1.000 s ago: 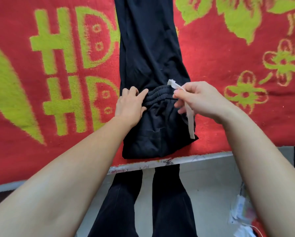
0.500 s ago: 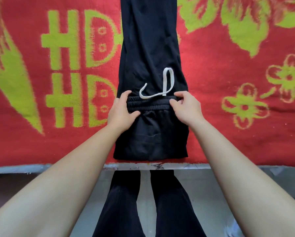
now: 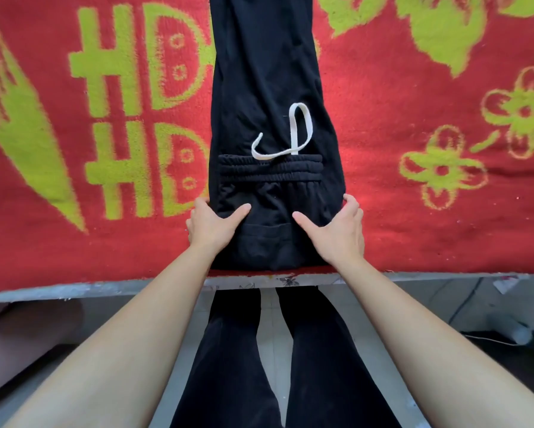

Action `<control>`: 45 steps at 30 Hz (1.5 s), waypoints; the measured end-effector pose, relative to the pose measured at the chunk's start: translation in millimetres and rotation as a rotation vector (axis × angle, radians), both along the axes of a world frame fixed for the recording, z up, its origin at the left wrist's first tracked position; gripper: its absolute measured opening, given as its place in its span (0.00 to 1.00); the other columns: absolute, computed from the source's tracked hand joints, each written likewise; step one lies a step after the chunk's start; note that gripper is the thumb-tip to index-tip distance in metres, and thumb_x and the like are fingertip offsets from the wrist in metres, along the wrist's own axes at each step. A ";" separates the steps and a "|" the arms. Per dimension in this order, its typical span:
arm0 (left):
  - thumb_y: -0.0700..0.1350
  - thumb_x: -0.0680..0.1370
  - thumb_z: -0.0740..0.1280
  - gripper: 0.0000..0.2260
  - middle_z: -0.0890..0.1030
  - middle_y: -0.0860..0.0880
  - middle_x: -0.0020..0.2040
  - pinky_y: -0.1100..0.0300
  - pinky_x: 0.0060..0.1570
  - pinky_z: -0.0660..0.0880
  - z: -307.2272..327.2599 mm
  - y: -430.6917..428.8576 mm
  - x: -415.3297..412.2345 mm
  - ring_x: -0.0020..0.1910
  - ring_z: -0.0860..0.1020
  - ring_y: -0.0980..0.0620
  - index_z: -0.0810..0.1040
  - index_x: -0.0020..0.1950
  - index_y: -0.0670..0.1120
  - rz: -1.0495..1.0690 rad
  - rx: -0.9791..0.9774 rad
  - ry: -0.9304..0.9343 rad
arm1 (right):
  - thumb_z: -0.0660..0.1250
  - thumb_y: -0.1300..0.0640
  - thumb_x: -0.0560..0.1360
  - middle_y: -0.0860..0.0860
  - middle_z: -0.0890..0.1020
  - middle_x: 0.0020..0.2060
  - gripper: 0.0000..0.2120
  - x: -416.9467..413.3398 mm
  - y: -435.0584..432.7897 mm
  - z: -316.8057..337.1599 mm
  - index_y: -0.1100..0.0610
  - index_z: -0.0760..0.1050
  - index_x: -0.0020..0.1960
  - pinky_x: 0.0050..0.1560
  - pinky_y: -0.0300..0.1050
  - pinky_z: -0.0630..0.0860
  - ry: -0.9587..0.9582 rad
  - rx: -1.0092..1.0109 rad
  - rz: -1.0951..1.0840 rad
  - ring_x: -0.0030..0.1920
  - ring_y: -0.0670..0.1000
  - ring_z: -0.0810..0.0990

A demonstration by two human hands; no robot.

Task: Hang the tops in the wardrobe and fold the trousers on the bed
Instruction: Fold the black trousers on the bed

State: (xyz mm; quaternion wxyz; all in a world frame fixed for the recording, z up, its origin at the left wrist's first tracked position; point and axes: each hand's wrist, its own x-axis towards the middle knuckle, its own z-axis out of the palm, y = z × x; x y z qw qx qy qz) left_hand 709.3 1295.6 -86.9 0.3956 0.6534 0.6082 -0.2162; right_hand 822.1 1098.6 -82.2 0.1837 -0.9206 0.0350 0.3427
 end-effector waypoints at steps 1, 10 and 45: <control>0.68 0.65 0.74 0.38 0.76 0.49 0.62 0.47 0.64 0.70 0.1 -4.0 -8.1 0.64 0.72 0.45 0.67 0.65 0.47 0.035 -0.069 -0.013 | 0.74 0.29 0.62 0.54 0.73 0.66 0.51 -4.2 -6.1 -1.3 0.55 0.59 0.74 0.64 0.52 0.71 0.118 0.026 -0.103 0.66 0.57 0.73; 0.54 0.69 0.78 0.18 0.86 0.50 0.49 0.61 0.42 0.79 31.5 -36.7 -61.8 0.46 0.84 0.53 0.82 0.55 0.47 0.356 -0.400 -0.160 | 0.79 0.40 0.61 0.45 0.87 0.46 0.26 -40.8 -52.7 22.2 0.52 0.83 0.54 0.48 0.47 0.81 0.574 0.279 -0.387 0.48 0.48 0.86; 0.58 0.67 0.78 0.29 0.86 0.49 0.51 0.51 0.48 0.81 22.6 75.8 90.5 0.49 0.85 0.48 0.78 0.63 0.47 0.591 -0.502 -0.386 | 0.80 0.41 0.62 0.50 0.84 0.55 0.34 113.6 82.5 15.8 0.51 0.77 0.64 0.51 0.49 0.82 0.561 0.498 -0.602 0.53 0.52 0.84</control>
